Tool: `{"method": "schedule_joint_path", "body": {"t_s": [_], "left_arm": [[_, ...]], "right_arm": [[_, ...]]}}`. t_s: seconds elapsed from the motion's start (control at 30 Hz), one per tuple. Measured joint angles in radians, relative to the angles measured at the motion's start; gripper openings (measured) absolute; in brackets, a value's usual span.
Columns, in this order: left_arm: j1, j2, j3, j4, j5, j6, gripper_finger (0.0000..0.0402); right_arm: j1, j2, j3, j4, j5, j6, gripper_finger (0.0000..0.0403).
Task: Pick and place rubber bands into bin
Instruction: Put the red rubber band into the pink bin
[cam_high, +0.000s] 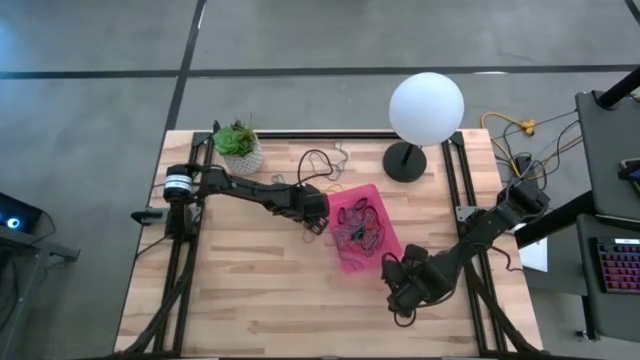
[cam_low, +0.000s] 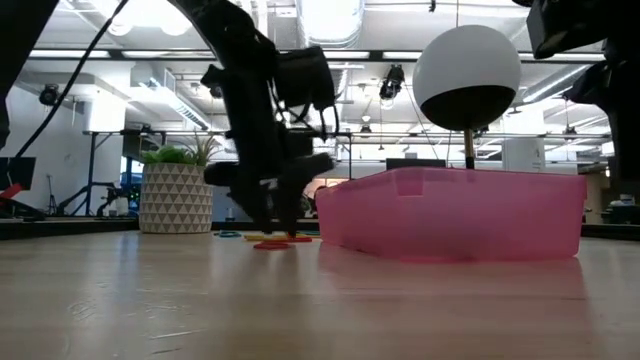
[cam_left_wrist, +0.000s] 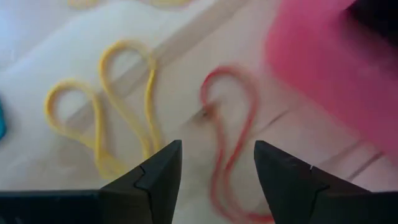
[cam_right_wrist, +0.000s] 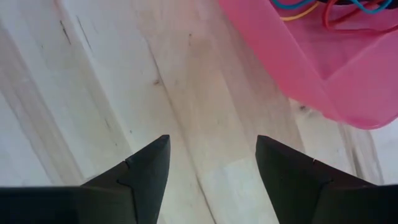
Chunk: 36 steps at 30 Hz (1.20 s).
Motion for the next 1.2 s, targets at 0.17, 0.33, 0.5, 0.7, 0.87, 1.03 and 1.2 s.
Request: {"method": "schedule_joint_path", "body": {"t_s": [0.17,0.33,0.5,0.7,0.87,1.03,1.2], "left_arm": [[0.012,0.033,-0.006,0.028,0.050,0.025,0.0184],[0.011,0.053,-0.023,0.031,0.078,0.044,0.0173],[-0.003,0.054,-0.040,0.041,0.095,0.050,0.0115],[-0.035,0.055,-0.066,0.048,0.127,0.124,0.0022],[-0.044,0.054,-0.134,0.051,0.241,0.130,0.0003],[-0.096,-0.018,-0.158,0.076,0.398,0.133,0.0000],[-0.116,-0.173,-0.174,0.290,0.453,0.113,0.0000]], "right_arm": [[0.000,0.000,-0.001,0.000,-0.004,0.002,0.0224],[0.000,0.000,-0.003,-0.003,-0.016,0.003,0.0224],[0.000,0.000,-0.003,-0.003,-0.015,0.001,0.0224],[0.000,0.000,-0.003,-0.003,-0.015,-0.025,0.0224],[0.000,0.000,-0.003,-0.003,-0.015,-0.047,0.0224],[0.000,0.000,-0.003,-0.002,-0.015,-0.047,0.0224],[0.000,0.000,-0.003,-0.002,-0.015,-0.051,0.0224]]}}
